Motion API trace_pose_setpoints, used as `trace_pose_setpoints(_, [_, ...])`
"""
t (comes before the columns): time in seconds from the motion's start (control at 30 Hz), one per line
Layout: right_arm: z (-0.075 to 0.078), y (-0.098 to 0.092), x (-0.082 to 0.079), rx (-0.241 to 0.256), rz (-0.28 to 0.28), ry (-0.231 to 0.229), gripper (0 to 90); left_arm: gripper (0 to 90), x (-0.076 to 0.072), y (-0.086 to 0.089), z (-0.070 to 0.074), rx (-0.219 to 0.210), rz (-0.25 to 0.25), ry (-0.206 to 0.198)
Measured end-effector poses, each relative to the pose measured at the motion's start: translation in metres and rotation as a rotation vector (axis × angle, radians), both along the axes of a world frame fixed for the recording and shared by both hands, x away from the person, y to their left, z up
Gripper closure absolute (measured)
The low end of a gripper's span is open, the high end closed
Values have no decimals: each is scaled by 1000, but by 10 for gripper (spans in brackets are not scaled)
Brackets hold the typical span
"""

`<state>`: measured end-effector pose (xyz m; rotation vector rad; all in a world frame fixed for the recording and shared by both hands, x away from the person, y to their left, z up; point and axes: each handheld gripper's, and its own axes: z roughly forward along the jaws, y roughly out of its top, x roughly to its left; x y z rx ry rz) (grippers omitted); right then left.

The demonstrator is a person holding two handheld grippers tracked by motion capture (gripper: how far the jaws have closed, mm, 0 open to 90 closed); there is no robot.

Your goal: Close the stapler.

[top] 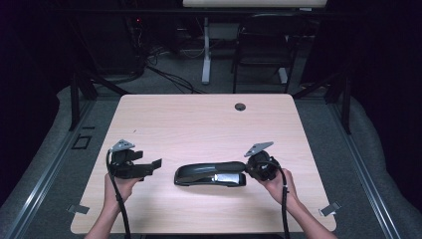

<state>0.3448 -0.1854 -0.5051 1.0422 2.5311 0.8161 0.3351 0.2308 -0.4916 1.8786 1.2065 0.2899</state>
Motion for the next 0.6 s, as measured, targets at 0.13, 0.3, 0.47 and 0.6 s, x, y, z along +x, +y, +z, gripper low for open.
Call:
trace_pose_setpoints(0.13, [18,-9,-3,66,-29,-52,900,83,0,-1,0,10,3,-1])
trace_pose_setpoints(0.3, [33,-6,-10,113,14,-90,900,71,1,-3,-1,30,-4,0])
trace_pose_setpoints(0.47, [31,8,-14,92,58,-68,900,63,1,-4,-1,36,-3,2])
trace_pose_setpoints(0.6, [30,8,-13,90,60,-71,900,60,1,-3,-1,36,-6,4])
